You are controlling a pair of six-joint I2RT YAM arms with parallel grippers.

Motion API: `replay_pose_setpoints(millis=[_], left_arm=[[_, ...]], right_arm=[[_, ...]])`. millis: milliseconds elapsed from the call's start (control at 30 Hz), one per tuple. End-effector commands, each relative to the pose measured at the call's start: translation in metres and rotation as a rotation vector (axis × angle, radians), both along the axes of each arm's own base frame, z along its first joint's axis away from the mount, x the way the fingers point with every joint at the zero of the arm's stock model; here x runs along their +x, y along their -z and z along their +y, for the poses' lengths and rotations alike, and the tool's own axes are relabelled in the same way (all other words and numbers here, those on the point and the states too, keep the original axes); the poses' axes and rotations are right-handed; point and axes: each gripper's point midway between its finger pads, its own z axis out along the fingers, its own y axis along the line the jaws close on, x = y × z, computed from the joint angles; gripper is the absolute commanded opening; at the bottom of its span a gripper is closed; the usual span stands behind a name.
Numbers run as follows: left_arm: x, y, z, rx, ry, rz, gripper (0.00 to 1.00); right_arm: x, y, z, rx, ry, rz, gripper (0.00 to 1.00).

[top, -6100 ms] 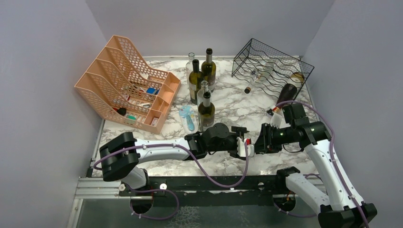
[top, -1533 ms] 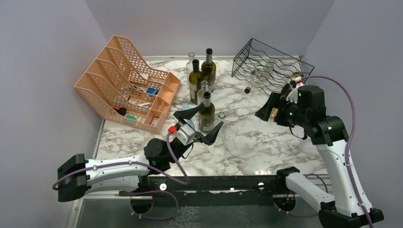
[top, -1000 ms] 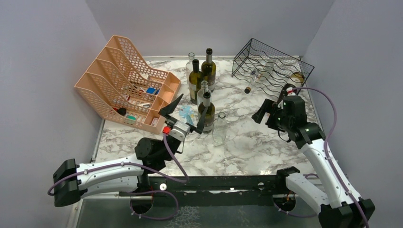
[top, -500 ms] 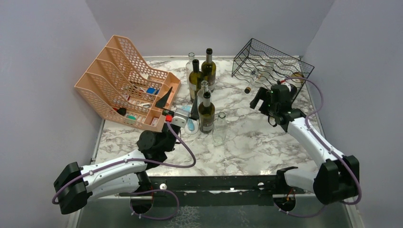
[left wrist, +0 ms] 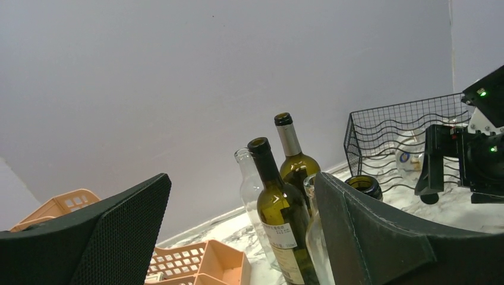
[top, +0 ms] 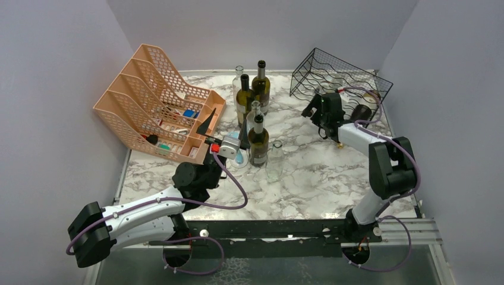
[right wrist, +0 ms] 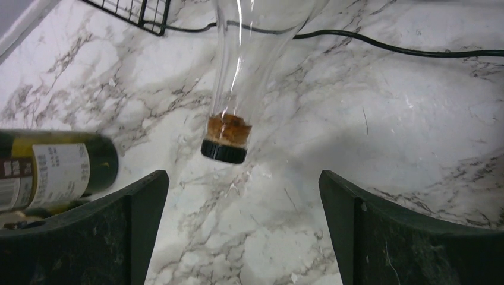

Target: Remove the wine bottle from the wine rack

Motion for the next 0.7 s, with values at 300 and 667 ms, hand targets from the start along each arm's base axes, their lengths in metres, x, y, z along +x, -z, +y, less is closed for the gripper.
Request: replay_pose_setpoints(millis=[300, 667], left_arm=[[-0.001, -0.008, -0.008, 0.027, 0.021, -0.037, 0.94], [-0.001, -0.008, -0.01, 0.026, 0.034, -0.036, 0.93]], right_arm=[[0.074, 0.008, -0.017, -0.016, 0.22, -0.126, 0.85], [0.081, 0.038, -0.009, 0.059, 0.263, -0.063, 0.65]])
